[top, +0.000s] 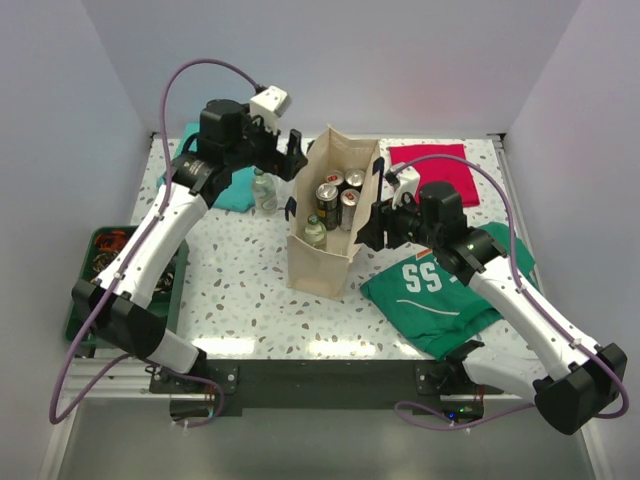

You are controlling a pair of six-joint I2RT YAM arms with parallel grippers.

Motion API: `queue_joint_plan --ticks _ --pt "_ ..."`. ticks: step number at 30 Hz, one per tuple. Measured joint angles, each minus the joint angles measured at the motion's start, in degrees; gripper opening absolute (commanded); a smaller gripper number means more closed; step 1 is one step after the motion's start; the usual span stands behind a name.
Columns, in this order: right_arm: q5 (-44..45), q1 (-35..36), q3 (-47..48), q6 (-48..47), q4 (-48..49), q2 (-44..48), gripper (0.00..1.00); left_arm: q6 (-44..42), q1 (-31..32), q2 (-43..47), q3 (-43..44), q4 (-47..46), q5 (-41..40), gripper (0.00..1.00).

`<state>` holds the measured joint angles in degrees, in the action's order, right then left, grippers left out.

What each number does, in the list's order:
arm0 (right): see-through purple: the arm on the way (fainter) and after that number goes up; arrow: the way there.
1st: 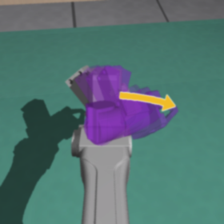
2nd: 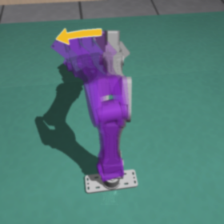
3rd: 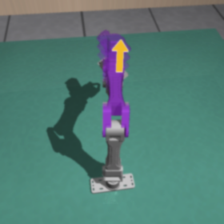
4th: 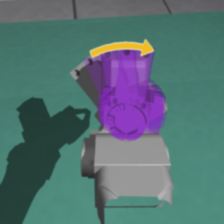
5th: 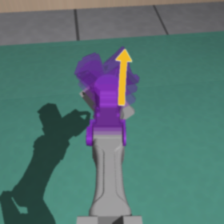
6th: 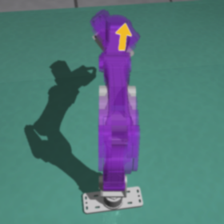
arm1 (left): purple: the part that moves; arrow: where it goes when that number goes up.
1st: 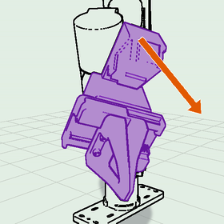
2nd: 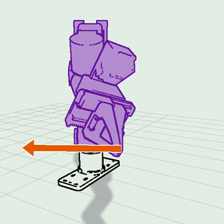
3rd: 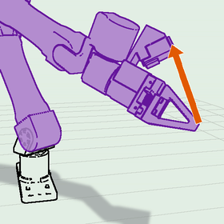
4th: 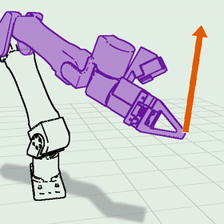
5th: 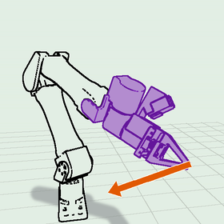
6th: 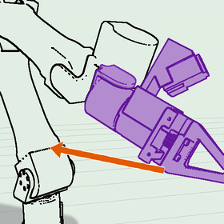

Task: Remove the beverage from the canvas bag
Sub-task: Adjust the drink in the canvas bag.

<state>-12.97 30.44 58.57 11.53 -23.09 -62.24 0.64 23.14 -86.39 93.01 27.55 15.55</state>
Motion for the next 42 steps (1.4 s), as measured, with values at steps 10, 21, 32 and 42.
queue_joint_plan --ticks 10,21,32,42 --pt "0.0 0.0 0.0 0.0 0.0 0.0 0.59 -3.5 8.1 0.0 3.3 3.3 -1.5 1.00" --pt "0.0 0.0 0.0 0.0 0.0 0.0 0.59 -5.1 11.2 -1.2 5.1 7.0 -1.8 1.00" --pt "0.0 0.0 0.0 0.0 0.0 0.1 0.60 -7.6 15.5 -4.4 7.5 10.6 -3.9 1.00" --pt "0.0 0.0 -0.9 -0.3 -0.1 1.3 0.61 -8.6 17.2 -5.5 8.0 13.1 -5.9 1.00"
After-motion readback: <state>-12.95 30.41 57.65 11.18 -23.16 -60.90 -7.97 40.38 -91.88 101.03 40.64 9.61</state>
